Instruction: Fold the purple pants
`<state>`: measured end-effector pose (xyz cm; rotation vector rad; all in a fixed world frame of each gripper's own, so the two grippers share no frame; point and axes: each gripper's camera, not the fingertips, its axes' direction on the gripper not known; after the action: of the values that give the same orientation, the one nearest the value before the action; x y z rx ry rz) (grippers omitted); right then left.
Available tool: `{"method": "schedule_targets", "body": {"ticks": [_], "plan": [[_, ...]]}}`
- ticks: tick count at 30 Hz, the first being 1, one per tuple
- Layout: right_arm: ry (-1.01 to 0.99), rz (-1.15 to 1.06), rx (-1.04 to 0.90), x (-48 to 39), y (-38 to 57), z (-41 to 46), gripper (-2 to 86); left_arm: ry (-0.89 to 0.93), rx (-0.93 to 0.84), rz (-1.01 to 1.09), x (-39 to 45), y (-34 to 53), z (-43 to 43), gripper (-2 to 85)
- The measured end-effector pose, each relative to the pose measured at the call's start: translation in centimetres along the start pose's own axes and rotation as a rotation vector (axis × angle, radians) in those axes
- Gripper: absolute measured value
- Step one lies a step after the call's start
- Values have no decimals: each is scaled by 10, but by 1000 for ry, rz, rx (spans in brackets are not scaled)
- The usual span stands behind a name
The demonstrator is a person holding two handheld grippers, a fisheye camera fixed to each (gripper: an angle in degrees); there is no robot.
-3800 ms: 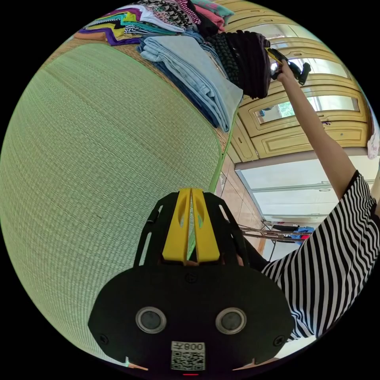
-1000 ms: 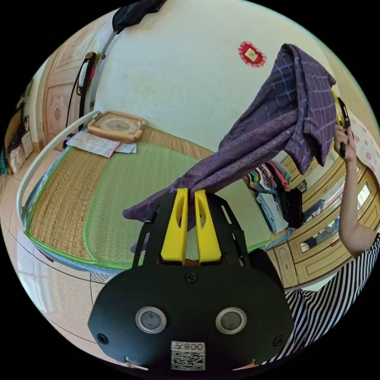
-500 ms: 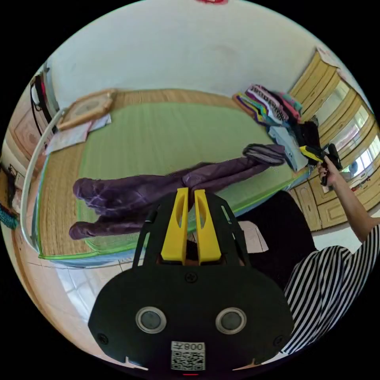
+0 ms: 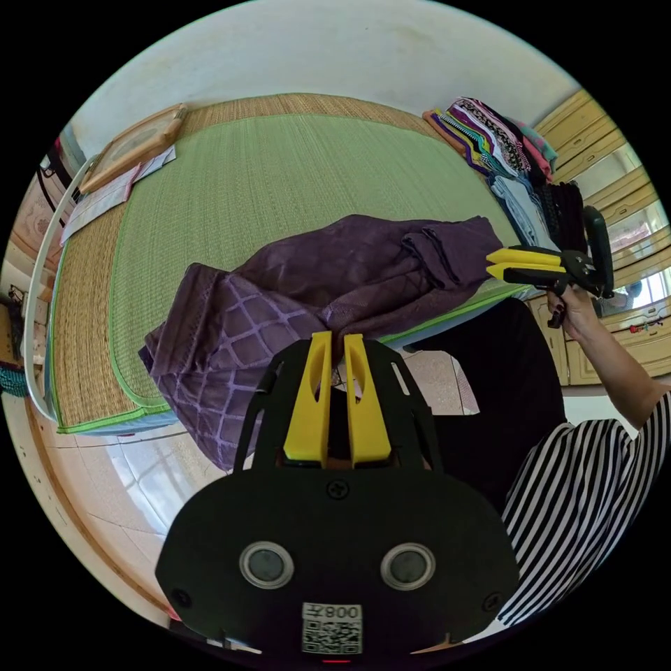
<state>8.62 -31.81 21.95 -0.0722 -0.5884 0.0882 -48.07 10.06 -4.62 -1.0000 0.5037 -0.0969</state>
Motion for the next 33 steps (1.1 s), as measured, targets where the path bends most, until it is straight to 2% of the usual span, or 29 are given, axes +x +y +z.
{"method": "schedule_targets", "body": {"ticks": [4,11,21,24,29,33], "plan": [[42,-96,-56,-37,-17,50,101,18,5,-10,-8,-5,1,33],[105,-123,-127,-71,-13,112,91,20,31,14,-20,-14,-2,42],[145,-104,-140,-93,3,137,60,25,47,12,-48,-26,-3,52],[106,-79,-132,-92,12,135,46,79,92,-72,-65,-22,-7,54],[71,-48,-130,-92,26,131,34,219,180,-337,-112,-7,-3,63],[76,-56,-137,-95,34,124,31,314,206,-446,-138,-3,4,83]]}}
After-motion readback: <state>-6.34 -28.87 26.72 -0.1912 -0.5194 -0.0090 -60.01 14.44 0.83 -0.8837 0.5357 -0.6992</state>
